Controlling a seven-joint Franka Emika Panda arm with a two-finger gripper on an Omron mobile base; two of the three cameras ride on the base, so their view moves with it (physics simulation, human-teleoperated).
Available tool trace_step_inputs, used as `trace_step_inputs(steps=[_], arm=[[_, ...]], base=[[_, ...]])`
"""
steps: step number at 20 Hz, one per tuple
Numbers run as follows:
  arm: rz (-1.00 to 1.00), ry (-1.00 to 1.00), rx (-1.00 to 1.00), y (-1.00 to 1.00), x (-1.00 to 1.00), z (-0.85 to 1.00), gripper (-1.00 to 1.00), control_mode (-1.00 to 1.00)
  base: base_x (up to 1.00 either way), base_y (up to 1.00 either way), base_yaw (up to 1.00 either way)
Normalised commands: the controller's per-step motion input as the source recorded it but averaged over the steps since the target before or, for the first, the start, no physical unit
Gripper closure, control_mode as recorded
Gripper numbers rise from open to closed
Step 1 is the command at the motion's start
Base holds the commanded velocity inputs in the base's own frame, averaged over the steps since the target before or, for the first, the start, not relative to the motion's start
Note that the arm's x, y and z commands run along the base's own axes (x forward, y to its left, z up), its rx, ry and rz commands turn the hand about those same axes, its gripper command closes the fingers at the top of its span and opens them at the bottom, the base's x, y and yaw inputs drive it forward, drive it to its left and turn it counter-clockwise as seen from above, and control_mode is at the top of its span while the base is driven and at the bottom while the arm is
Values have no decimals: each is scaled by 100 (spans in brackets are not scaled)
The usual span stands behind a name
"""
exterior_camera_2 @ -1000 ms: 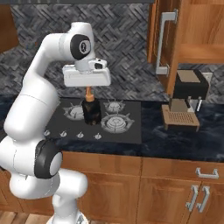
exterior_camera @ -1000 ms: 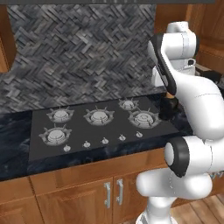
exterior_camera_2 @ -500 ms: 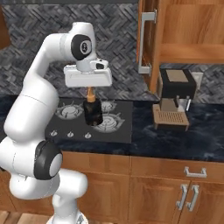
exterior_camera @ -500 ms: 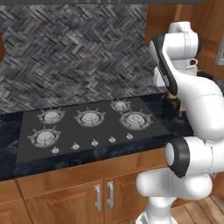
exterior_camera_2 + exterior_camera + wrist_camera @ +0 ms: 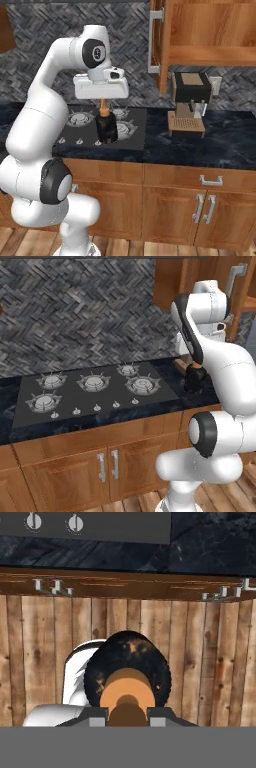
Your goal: Pick up the soap dispenser and soap dispenser from the sink, and place them back in the cabinet, and close the cabinet doors.
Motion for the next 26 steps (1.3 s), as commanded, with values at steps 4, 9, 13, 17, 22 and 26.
trace_step_inputs(steps=[4,9,13,17,22,26], arm=[[0,0,0,0,0,0,100,100],[0,0,0,0,0,0,100,100],[0,0,0,0,0,0,100,100],[0,0,0,0,0,0,100,100],[0,0,0,0,0,0,100,100],[0,0,0,0,0,0,100,100]], base=[[-29,-42,0],[-9,-59,0],[-8,-74,0],[-1,-68,0],[0,-42,0],[10,-23,0]])
